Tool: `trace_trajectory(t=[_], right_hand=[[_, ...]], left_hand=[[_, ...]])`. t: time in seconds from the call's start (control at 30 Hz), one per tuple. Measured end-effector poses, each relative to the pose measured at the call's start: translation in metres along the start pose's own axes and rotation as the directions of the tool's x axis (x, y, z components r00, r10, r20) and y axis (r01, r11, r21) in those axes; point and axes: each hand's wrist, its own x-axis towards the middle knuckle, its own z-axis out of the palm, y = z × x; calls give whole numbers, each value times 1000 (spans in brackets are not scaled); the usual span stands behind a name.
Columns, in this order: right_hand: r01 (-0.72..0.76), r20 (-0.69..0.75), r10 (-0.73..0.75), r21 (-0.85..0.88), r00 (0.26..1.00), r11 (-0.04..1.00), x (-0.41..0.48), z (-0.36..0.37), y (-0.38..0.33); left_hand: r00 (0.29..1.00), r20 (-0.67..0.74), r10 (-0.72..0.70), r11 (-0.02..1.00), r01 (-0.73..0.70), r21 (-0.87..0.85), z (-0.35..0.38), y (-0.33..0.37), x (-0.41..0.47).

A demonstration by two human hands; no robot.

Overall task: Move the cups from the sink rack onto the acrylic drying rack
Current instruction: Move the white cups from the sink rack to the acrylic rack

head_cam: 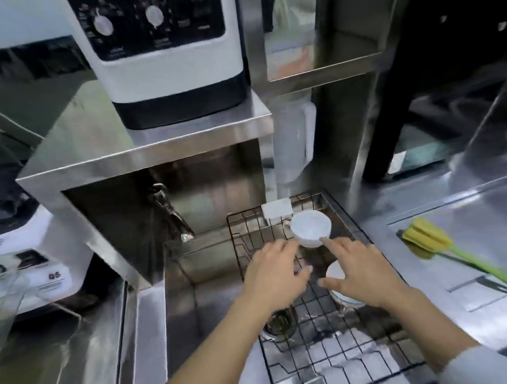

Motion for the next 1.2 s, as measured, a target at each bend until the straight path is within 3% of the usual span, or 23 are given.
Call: trace_trajectory(t=[0.17, 0.27, 0.43, 0.5, 0.57, 0.6, 0.7, 0.8, 0.9, 1.0, 1.1, 1.2], right_hand=[[45, 142, -33, -85, 989, 995, -20, 26, 22], [137, 222, -102, -151, 970, 979, -25, 35, 32], [232, 222, -174, -272, 959, 934, -13, 29, 5], [197, 194, -161, -186, 968, 963, -11, 25, 8], [333, 113, -325, -61, 939, 941, 15, 21, -55], [291, 96, -293, 35, 951, 956, 15, 17, -50], [169, 130, -223, 335, 966, 927, 18, -5, -49], [151, 131, -261, 546, 956, 824, 12, -22, -50], [169, 73, -305, 699, 950, 694, 9, -32, -55], [206, -2, -315, 759, 949, 617, 3, -44, -61], [254, -94, -302, 795, 949, 551, -2, -55, -73], [358, -164, -384, 780, 908, 513, 0, -61, -129]], left_hand=[[962, 171, 211, 975, -219, 29, 55, 19, 13], [933, 261, 248, 955, -280, 94, 74, 22, 14], [943, 186, 277, 946, -301, 117, 65, -5, 4], [947, 175, 268, 951, -289, 108, 60, -6, 7], [991, 5, 134, 989, -134, 56, 24, -65, -29], [992, -17, 129, 992, -128, 2, 23, -64, -28], [998, 27, 59, 982, -53, -181, 17, -64, -32], [996, 81, 20, 925, 12, -379, 5, -53, -35], [998, 60, 16, 771, 26, -637, -13, -50, -38], [998, 48, -48, 505, 66, -861, -28, -42, -44], [988, 16, -153, 283, 60, -957, -44, -42, -53], [952, -33, -305, 17, -30, -999, -75, -79, -82]])
